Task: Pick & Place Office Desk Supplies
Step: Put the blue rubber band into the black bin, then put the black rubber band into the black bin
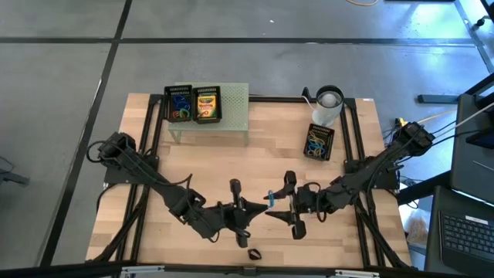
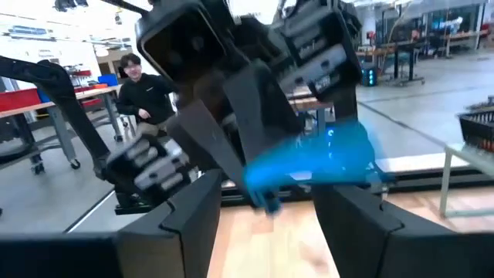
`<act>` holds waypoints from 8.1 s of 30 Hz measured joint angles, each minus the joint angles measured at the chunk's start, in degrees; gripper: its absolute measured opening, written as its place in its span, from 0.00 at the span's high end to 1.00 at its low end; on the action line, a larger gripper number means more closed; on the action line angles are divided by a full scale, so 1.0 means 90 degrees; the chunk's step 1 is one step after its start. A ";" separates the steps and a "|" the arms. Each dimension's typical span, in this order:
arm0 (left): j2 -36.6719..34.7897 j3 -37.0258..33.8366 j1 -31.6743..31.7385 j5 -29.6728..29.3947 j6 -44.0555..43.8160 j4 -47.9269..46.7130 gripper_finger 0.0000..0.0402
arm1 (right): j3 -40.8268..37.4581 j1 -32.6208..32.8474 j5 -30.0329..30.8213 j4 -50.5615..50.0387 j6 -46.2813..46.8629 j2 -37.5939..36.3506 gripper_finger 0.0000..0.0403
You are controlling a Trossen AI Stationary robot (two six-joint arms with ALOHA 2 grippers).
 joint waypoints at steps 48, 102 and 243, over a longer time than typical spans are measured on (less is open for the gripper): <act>0.0090 0.0000 0.0047 -0.0099 -0.0509 -0.0283 0.83 | 0.0002 -0.0048 0.0517 0.0088 0.0230 0.0002 0.99; 0.0081 0.0007 0.0085 -0.0892 -0.2841 -0.2916 0.60 | 0.0000 -0.4270 -0.0106 -1.1682 0.6272 -0.1128 0.92; 0.0897 0.0002 -0.0497 0.2534 -0.3742 -0.4594 0.55 | 0.1537 0.0553 0.1928 -0.5253 0.2264 0.2108 0.99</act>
